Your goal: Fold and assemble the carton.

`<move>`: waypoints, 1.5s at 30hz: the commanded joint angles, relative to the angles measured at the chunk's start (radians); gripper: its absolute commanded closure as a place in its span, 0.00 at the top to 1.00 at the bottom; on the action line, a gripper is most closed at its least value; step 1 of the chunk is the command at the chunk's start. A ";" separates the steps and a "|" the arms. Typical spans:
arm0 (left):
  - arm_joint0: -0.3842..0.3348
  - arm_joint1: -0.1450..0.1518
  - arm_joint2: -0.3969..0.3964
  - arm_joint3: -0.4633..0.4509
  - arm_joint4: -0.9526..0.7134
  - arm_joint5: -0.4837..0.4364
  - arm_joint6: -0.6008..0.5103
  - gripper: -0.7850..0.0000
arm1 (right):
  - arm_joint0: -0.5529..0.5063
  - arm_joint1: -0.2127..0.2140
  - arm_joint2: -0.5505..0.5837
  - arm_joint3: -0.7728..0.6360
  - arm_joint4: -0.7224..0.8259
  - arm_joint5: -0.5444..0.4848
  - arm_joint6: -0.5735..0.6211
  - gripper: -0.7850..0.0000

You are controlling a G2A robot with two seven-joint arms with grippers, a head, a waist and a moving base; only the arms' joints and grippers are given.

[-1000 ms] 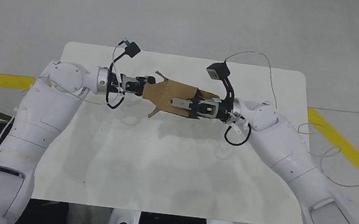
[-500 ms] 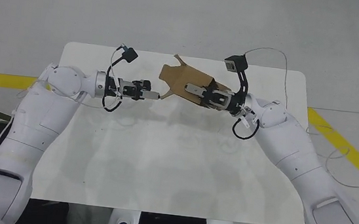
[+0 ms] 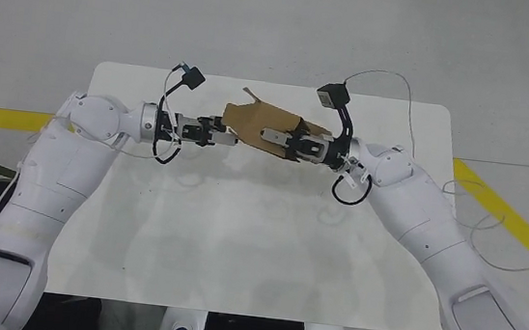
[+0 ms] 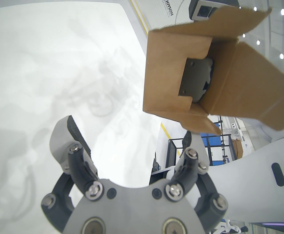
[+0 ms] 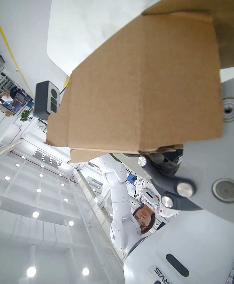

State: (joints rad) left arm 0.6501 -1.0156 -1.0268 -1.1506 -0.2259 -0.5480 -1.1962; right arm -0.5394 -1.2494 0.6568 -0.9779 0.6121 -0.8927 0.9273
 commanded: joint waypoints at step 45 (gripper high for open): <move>-0.031 0.004 -0.016 0.058 -0.007 -0.008 0.020 1.00 | -0.061 0.058 -0.027 -0.139 0.023 0.137 0.137 0.00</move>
State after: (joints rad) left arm 0.6173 -1.0116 -1.0450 -1.0895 -0.2291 -0.5536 -1.1640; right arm -0.6036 -1.1907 0.6300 -1.1230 0.6348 -0.7467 1.0735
